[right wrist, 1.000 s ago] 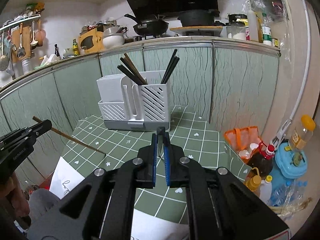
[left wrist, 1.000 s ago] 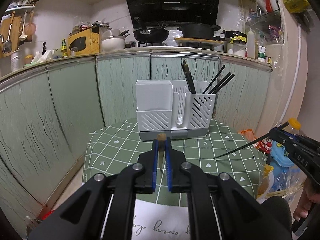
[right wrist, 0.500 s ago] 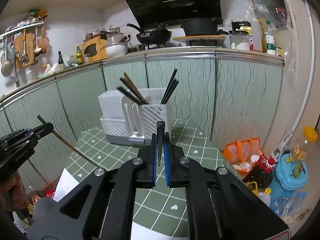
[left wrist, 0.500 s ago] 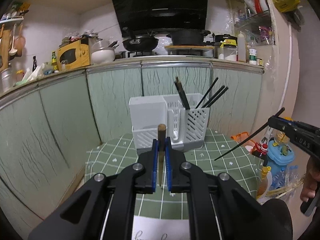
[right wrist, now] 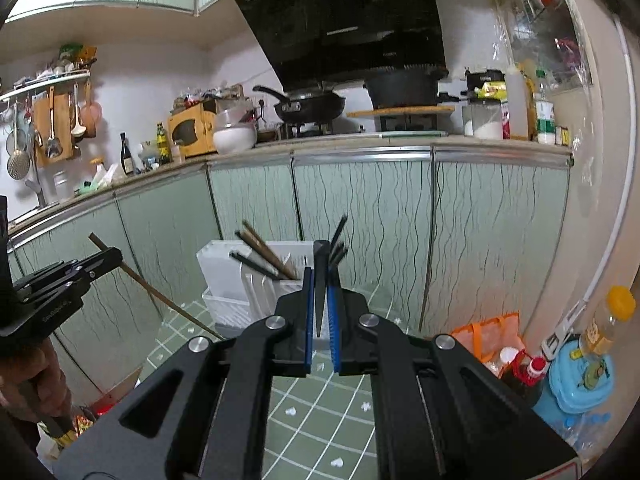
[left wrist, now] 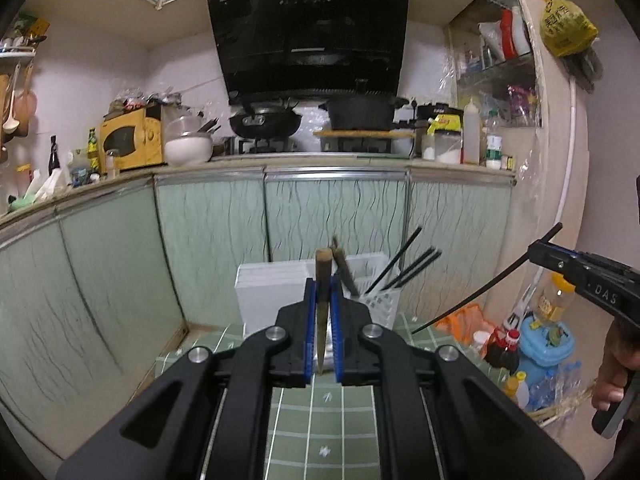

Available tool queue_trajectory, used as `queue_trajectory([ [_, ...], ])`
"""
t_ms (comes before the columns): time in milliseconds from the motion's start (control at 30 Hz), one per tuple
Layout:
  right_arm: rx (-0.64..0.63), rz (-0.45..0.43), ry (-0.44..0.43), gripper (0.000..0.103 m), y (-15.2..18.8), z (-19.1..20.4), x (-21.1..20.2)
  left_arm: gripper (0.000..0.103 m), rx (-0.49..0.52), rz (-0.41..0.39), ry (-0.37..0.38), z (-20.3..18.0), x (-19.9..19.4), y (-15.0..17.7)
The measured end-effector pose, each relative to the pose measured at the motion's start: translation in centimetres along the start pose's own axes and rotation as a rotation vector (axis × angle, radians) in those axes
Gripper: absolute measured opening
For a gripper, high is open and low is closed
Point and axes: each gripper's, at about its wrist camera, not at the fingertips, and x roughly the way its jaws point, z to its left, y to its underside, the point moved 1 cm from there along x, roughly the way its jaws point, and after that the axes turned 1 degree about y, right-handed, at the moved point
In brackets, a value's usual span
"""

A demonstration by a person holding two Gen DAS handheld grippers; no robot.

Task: Organize utensils
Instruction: 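Lift the wooden chopstick with the left tool while the right tool carries the black chopstick toward the holder, then lower both chopsticks into the holder and open both tools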

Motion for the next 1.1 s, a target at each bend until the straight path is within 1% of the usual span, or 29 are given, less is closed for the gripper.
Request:
queue_trajectory([
  [267,-0.034,-0.065,-0.007,0.006,-3.7,0.9,0.4,0.008,-0.005,-0.058,0.034,-1.9,1.4,-3.8],
  [467,-0.063,-0.093,-0.021,0.006,-5.2,1.9,1.8,0.008,-0.001,-0.085,0.052,-3.2,3.3,-5.8],
  [767,-0.055,-0.070,-0.040,0.006,-5.3,1.8,6.6,0.008,0.011,-0.067,0.074,-3.8,8.3,-6.7],
  [1100,-0.050,-0.039,-0.056,0.006,-4.9,0.4,11.9,0.008,0.011,-0.045,0.086,-2.1,12.9,-6.0],
])
